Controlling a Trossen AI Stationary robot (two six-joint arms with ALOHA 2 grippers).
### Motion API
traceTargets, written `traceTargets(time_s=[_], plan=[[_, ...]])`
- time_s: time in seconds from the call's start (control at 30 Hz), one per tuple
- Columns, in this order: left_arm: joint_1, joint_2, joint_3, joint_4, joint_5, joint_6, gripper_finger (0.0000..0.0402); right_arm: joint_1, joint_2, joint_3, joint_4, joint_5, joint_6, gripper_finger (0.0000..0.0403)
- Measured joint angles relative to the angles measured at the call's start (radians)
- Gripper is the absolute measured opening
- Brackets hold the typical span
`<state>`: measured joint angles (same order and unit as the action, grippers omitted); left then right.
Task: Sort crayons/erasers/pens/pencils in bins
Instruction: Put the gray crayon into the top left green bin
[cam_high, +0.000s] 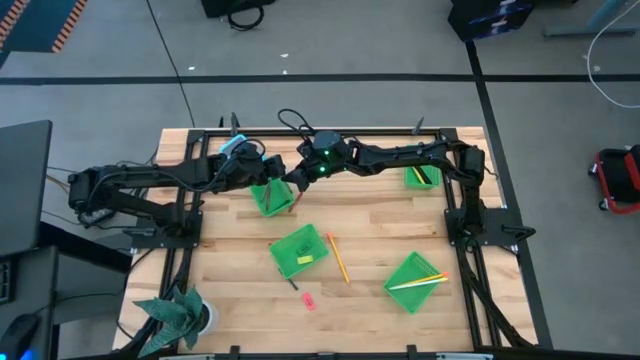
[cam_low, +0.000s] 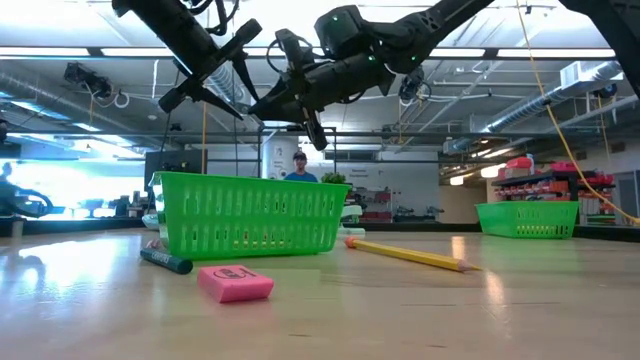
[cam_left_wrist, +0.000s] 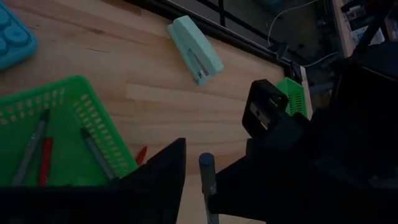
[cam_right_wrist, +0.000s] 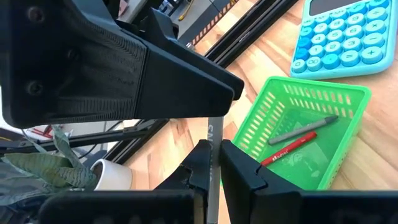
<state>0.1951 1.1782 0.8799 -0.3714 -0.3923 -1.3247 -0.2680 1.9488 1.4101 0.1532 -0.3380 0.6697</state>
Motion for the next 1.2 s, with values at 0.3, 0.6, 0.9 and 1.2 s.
traceTargets(time_s=[0.3,0.6,0.9,1.2], plan=[[-0.016,0.0,0.0,0.007,-0.013,-0.062,0.0173,-0.003,0.0,0.005,0.011,0.0,0.0,0.0035],[-0.014,0.0,0.0,0.044,-0.035,-0.047,0.0182,-0.014,0.0,0.025,0.004,-0.004,-0.014,0.0035],[-0.021,0.0,0.0,0.058,-0.057,-0.051,0.0159,-0.014,0.0,0.025,0.007,-0.009,-0.001,0.0035],[-0.021,0.0,-0.001,0.053,-0.059,-0.047,0.014,-0.02,0.0,0.025,0.009,-0.009,0.016,0.0035]])
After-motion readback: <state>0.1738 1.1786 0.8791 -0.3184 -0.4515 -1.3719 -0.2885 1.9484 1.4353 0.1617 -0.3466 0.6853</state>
